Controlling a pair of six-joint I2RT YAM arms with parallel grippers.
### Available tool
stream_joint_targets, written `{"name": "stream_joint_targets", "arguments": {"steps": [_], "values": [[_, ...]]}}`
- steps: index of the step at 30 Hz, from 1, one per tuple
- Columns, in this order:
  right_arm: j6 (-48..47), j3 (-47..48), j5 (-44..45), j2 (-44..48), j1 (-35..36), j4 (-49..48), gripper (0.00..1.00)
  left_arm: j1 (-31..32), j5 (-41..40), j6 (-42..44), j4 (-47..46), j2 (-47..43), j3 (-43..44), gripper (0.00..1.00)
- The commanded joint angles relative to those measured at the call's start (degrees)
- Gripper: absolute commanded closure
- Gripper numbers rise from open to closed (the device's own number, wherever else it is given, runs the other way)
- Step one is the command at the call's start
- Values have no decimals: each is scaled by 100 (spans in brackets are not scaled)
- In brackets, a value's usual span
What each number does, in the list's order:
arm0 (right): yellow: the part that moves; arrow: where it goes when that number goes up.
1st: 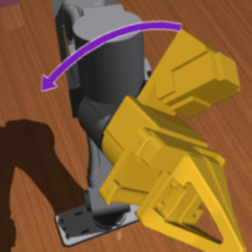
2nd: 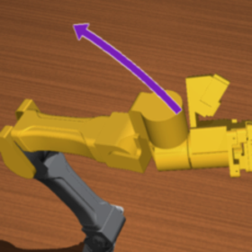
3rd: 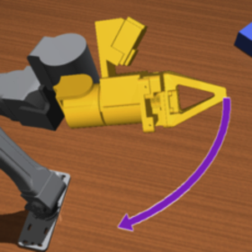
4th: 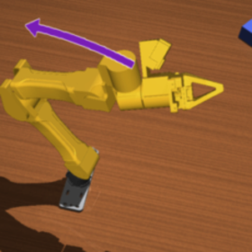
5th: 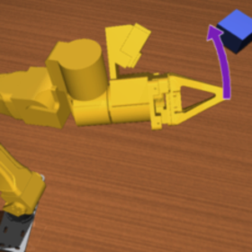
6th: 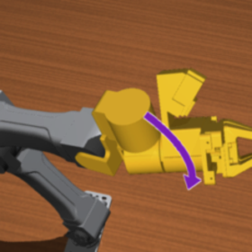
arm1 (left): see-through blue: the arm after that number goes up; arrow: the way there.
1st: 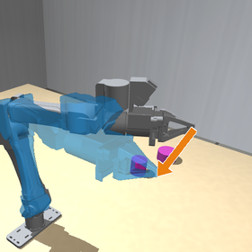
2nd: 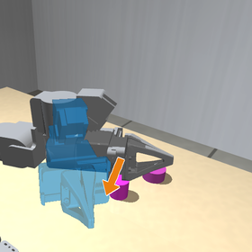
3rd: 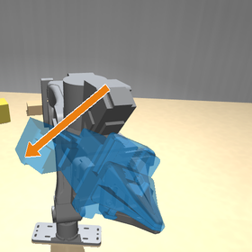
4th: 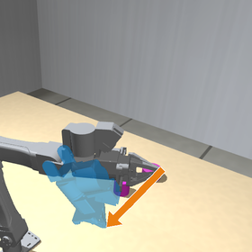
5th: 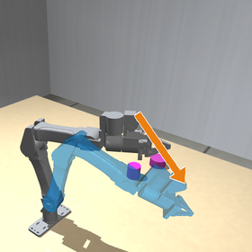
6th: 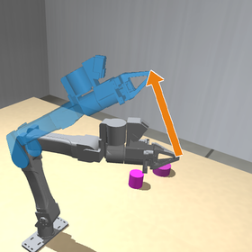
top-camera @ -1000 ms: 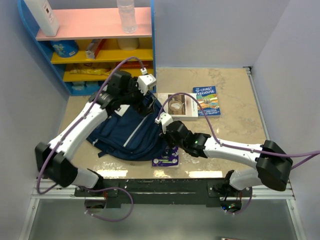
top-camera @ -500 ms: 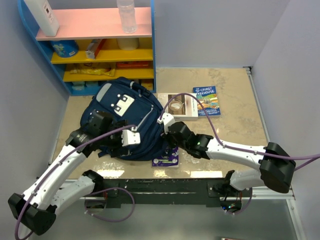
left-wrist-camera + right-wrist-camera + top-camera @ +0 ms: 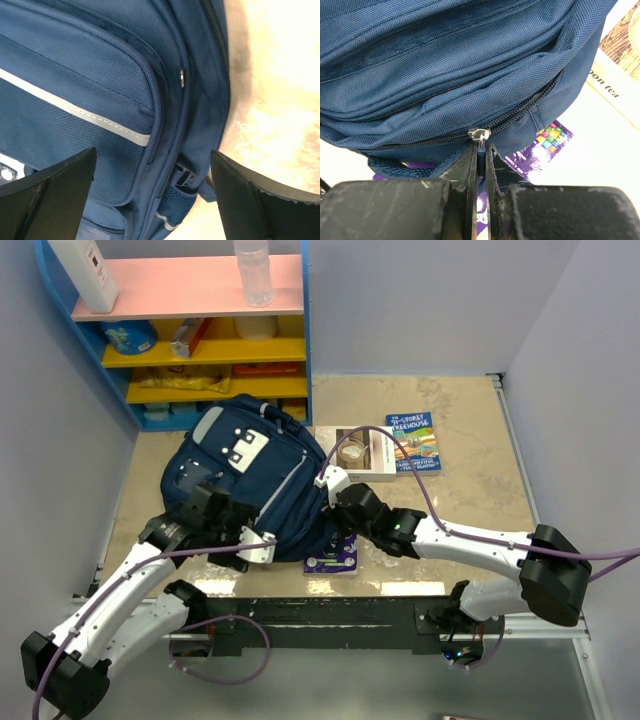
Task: Pack the student bag
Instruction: Unzip the student bag at the center of the board.
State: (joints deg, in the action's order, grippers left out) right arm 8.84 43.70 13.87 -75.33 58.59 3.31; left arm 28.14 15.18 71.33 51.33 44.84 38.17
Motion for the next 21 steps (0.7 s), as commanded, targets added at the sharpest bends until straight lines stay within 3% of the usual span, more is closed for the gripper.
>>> {"name": "stream_joint_targets", "arguments": {"steps": [1,5,6,11,14,15,16,21], "values": [[109,218,-24,159,-14,-305,100,-19,-217,391,-781,112,-108,8],[179,182,-138,168,-5,-305,100,-19,-323,197,-1283,227,-21,32],[205,174,-147,176,-14,-305,100,-19,-305,136,-1336,270,6,41],[223,103,-183,247,-5,-445,100,-19,-200,-110,-1336,341,32,50],[223,68,-174,291,-14,-463,100,-10,-182,-189,-1231,333,-64,65],[223,59,-191,291,-5,-463,100,-10,-139,-259,-1152,332,-82,84],[215,68,-183,300,-5,-463,100,-10,-103,-303,-1091,341,-30,96],[136,191,-183,194,-14,-428,100,-2,624,-855,-30,394,839,100]]}}
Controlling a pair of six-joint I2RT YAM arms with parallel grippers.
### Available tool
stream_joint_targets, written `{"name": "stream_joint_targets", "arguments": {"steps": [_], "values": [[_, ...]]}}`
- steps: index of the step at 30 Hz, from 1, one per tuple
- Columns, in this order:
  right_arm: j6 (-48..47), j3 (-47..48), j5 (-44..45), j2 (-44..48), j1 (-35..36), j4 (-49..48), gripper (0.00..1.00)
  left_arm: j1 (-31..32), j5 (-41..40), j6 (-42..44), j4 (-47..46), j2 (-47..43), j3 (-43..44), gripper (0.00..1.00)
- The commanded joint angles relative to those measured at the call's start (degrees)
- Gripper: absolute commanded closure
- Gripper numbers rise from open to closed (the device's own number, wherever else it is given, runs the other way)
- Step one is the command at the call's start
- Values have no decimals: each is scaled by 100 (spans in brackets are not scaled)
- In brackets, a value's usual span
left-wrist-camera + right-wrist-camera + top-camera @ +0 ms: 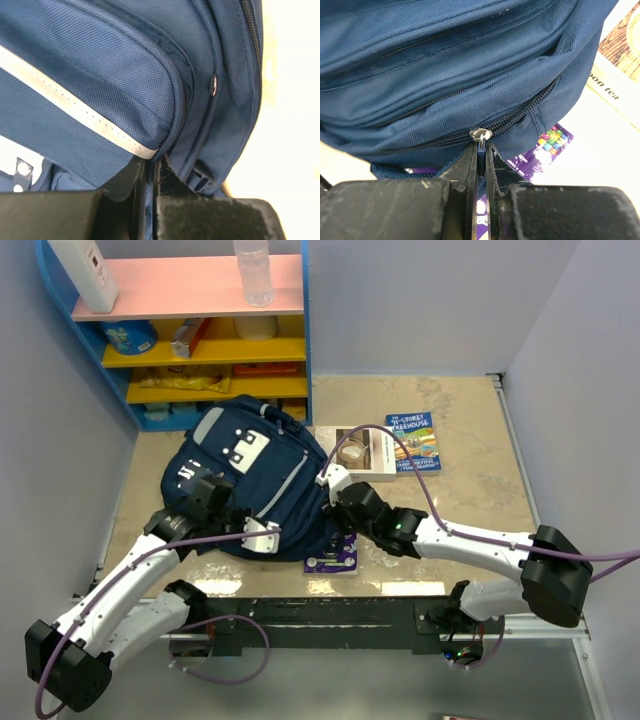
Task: Pack the student bag
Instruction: Unzip the student bag at the center of the board.
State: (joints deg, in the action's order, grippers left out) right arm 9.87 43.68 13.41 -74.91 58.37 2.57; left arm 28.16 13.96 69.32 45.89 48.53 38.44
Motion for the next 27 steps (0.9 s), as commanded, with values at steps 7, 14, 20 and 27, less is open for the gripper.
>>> {"name": "stream_joint_targets", "arguments": {"steps": [7,14,20,27], "values": [[-169,439,-233,-163,-133,-415,100,-4,1355,-1324,2221,332,2606,100],[-301,870,-462,-550,-150,-293,100,40,1040,-1693,1611,358,1809,100],[-328,713,-673,-103,-159,146,100,146,266,-2106,318,929,1193,100],[120,-70,-664,873,200,464,100,111,-112,-3299,-835,1097,911,100]]}}
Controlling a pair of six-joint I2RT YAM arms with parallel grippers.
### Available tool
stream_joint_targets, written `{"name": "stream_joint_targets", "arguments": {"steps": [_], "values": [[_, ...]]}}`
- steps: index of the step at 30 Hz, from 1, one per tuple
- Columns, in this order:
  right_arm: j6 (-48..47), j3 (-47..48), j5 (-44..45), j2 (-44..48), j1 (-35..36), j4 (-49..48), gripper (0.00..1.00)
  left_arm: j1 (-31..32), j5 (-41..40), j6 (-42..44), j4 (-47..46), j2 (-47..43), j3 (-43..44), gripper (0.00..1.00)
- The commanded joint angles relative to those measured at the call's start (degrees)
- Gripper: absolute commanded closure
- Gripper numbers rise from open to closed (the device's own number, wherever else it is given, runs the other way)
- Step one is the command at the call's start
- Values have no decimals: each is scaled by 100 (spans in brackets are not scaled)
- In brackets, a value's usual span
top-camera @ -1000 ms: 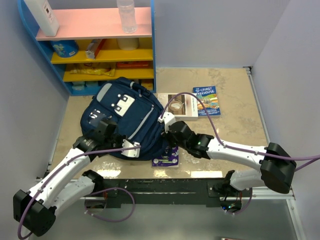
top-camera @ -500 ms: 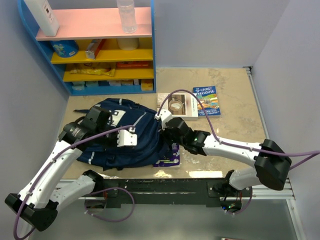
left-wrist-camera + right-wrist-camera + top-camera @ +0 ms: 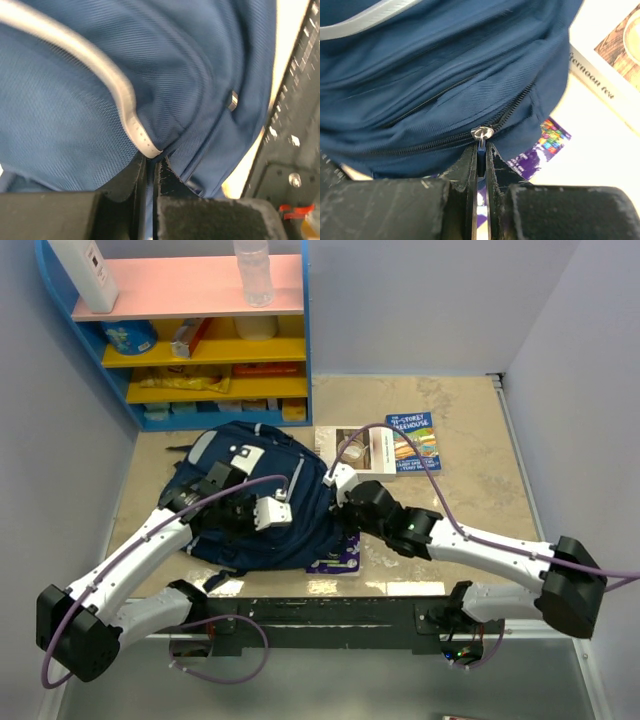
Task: Pack the student bag
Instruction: Unzip the student bag at the center of the board.
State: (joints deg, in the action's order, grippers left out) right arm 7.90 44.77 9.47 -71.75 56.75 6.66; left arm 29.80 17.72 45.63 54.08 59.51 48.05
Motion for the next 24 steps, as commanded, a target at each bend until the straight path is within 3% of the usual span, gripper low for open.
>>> {"name": "stream_joint_targets", "arguments": {"steps": [1,9,12,18,24], "values": [[369,-240,-271,591,424,90,100,-62,-488,-1055,-1716,-18,-33,100],[669,66,37,91,952,407,100,-62,371,-1960,-1612,-79,634,100],[643,591,90,-101,1118,442,100,-62,496,-2249,-1585,-97,758,100],[800,1384,362,-726,1943,661,100,-62,181,-2672,-1778,-71,776,100],[1257,1447,792,-824,2515,995,100,-62,-635,-3059,-2086,35,776,100]]}}
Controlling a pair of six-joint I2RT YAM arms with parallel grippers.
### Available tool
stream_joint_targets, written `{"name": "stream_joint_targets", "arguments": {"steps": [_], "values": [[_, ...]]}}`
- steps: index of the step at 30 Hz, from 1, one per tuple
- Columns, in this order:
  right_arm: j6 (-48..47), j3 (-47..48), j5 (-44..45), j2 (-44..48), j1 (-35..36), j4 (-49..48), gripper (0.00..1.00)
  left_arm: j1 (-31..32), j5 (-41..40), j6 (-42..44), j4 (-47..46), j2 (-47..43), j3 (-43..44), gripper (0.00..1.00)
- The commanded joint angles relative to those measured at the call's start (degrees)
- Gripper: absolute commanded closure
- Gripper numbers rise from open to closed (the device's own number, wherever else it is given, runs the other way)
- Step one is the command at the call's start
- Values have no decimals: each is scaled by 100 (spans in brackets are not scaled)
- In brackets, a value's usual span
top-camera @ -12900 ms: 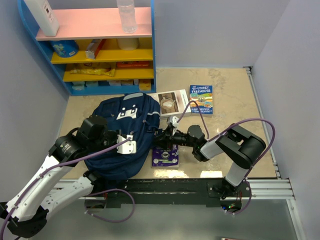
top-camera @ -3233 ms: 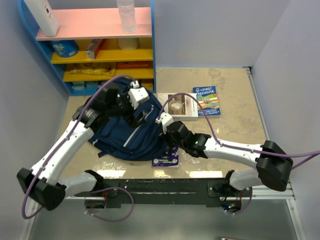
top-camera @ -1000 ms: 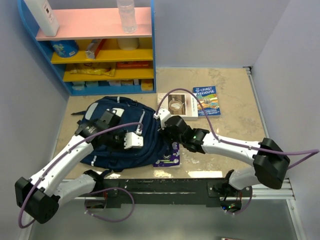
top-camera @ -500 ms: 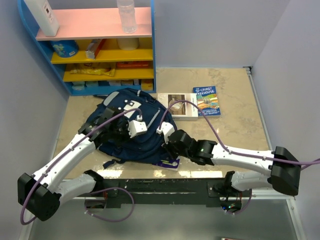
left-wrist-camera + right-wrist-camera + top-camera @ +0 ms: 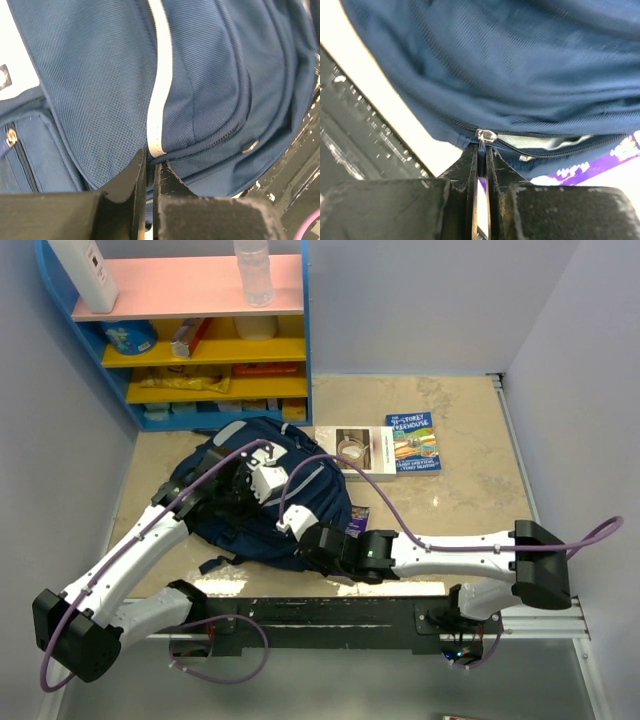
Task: Pack the student bag
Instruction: Unzip the student bag at the center of the board.
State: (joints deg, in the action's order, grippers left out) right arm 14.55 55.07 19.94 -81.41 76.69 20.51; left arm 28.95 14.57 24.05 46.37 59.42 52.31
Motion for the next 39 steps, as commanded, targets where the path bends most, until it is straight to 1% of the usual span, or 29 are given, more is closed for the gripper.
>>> {"name": "stream_joint_targets", "arguments": {"steps": [1,3,5,8,11,13,14,15,16,18,19,22,25,26,28,29,31,32,35,39], "values": [[645,408,-193,195,584,-190,100,23,-427,-946,-1349,44,367,100],[794,321,-62,414,698,-57,100,23,-673,-1095,-1402,79,428,100],[900,259,-35,590,760,-12,100,23,-753,-1262,-1385,148,481,100],[962,302,-34,512,874,-258,100,23,-710,-1534,-1315,280,595,100],[884,688,-70,-14,1015,-548,100,23,-482,-1658,-1315,351,675,100],[874,1057,-140,-523,1076,-671,100,23,-262,-1711,-1288,412,762,100],[901,1172,-140,-691,1085,-637,100,23,-166,-1720,-1245,474,850,100],[1014,1460,-70,-1049,1085,-514,100,23,-60,-1729,-1218,500,885,100],[1093,1576,235,-1192,1094,-191,100,23,-59,-1729,-1192,527,912,100],[1383,1761,535,-1360,1094,48,100,23,-86,-1729,-1148,536,930,100],[1428,1788,885,-1378,1094,223,100,23,-86,-1729,-1113,527,912,100],[1394,1999,1423,-1325,1059,610,100,23,-287,-1694,-1017,387,859,100],[1279,1850,1372,-1046,718,508,100,14,-253,-1571,-727,89,930,100],[1209,1632,1146,-948,403,419,100,6,-174,-1518,-656,-8,930,100],[1095,1437,951,-746,59,113,100,-12,-112,-1300,-429,-280,938,100],[920,1297,906,-589,-213,15,100,-12,18,-1220,-340,-369,947,100],[735,1287,739,-543,-443,-135,100,-56,274,-1018,-42,-570,947,100],[534,1392,704,-604,-653,-135,100,-65,762,-904,73,-633,956,100],[165,1603,607,-762,-952,-65,100,-144,1344,-754,372,-756,1035,100],[-206,1683,642,-964,-1173,-100,100,-153,1821,-674,522,-704,1149,100]]}}
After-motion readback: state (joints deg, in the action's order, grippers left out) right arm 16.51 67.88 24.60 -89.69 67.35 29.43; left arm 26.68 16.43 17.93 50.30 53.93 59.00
